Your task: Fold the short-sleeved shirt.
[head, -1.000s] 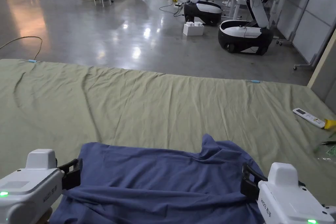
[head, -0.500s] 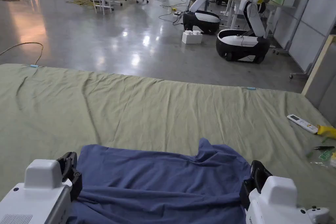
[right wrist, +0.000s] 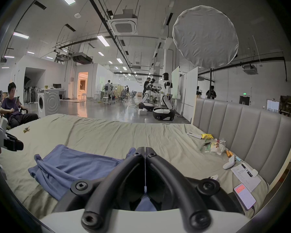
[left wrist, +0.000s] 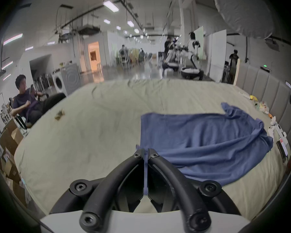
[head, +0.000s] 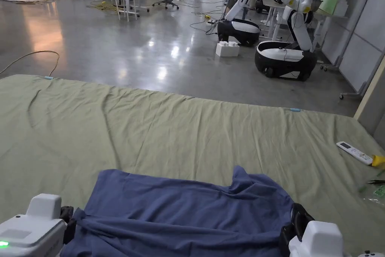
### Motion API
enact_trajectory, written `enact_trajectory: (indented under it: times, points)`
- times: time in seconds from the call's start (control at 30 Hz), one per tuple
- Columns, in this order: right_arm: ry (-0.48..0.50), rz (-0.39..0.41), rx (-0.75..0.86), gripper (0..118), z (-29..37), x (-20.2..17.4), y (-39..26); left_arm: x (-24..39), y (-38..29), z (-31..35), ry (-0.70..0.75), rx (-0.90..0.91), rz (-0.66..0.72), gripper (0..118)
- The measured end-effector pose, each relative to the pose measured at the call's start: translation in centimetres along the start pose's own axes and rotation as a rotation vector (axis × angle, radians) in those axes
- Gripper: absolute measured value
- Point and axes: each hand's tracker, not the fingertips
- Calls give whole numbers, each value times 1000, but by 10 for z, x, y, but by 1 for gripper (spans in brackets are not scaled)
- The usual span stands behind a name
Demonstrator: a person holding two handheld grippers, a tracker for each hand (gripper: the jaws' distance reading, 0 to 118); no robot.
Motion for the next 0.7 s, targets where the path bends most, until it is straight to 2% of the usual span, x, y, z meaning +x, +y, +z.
enact_trajectory:
  times: [0.13, 0.17, 0.23, 0.27, 0.3, 0.47, 0.53, 0.67, 0.7]
  points:
    - [1, 3, -26, 1, -3, 0, -5, -14, 5, -40, -65, -166, 90, 6]
    - [1, 6, -33, 1, -4, 1, -7, -18, 5, -51, -78, -206, 115, 12]
    - [3, 8, -47, 1, -6, 2, -10, -26, 2, -76, -67, -283, 146, 48]
    - [3, 11, -53, 1, -6, 3, -12, -27, 2, -84, -54, -325, 152, 60]
    - [4, 16, -63, 1, -6, 3, -12, -27, -1, -91, -51, -342, 156, 63]
    - [11, 14, -121, 1, -11, 8, -22, -18, -22, -121, -9, -562, 63, 63]
    - [11, 11, -146, 1, -12, 11, -27, -17, -23, -110, -18, -472, 84, 63]
    - [21, 2, -176, 1, -14, 12, -34, -8, -26, -103, -1, -496, 39, 62]
    - [27, -6, -192, 1, -15, 11, -37, -6, -27, -102, 2, -495, 26, 58]
